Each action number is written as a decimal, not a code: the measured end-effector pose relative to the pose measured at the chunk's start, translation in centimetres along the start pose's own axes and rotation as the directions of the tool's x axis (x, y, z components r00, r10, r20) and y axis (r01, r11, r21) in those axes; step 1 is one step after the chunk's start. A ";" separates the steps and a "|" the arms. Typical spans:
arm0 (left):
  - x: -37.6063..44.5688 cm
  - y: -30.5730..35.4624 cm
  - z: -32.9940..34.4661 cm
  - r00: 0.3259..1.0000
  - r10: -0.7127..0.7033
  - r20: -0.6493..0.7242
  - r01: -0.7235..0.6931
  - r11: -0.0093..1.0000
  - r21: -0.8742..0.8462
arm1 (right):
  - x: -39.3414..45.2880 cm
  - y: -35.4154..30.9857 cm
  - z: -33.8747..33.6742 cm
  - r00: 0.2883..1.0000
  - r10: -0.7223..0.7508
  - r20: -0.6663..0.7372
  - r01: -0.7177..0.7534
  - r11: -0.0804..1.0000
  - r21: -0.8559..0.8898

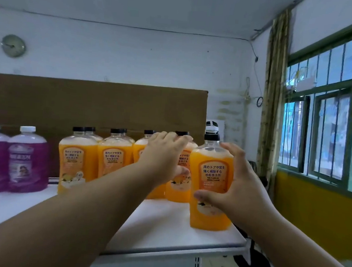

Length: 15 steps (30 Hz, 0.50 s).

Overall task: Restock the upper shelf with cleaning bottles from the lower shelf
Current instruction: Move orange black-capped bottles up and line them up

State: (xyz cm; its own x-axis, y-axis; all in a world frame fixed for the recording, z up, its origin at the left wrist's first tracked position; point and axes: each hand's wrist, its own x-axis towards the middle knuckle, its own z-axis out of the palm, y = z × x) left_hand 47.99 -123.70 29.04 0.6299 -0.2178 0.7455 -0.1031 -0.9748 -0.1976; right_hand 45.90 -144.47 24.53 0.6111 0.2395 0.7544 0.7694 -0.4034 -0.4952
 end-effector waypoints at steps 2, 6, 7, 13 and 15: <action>0.4 -0.1 0.6 1.000 -0.016 0.000 0.016 1.000 0.010 | 0.2 0.4 0.2 1.000 -0.013 -0.006 0.013 1.000 -0.010; 1.0 -0.2 1.5 1.000 -0.028 0.004 0.028 0.999 0.035 | 0.4 0.7 0.3 1.000 -0.017 -0.006 0.017 0.999 -0.042; 1.0 -0.3 1.6 1.000 -0.029 0.006 0.029 0.999 0.039 | 0.5 0.7 0.3 1.000 -0.015 0.000 0.015 0.998 -0.055; 1.0 -0.2 1.4 0.998 -0.036 0.058 0.031 0.996 0.087 | 0.7 0.7 -0.7 0.997 -0.017 0.078 0.027 0.990 -0.135; 0.6 0.0 0.9 0.997 -0.036 0.072 0.029 0.995 0.095 | 0.8 0.8 -0.7 0.996 -0.004 0.092 0.018 0.989 -0.147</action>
State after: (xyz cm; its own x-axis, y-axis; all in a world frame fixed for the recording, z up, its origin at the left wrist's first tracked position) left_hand 49.08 -123.75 28.96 0.6874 -0.1781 0.7041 -0.0112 -0.9719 -0.2349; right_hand 46.83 -145.24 25.03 0.6223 0.3212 0.7139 0.7445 -0.5246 -0.4130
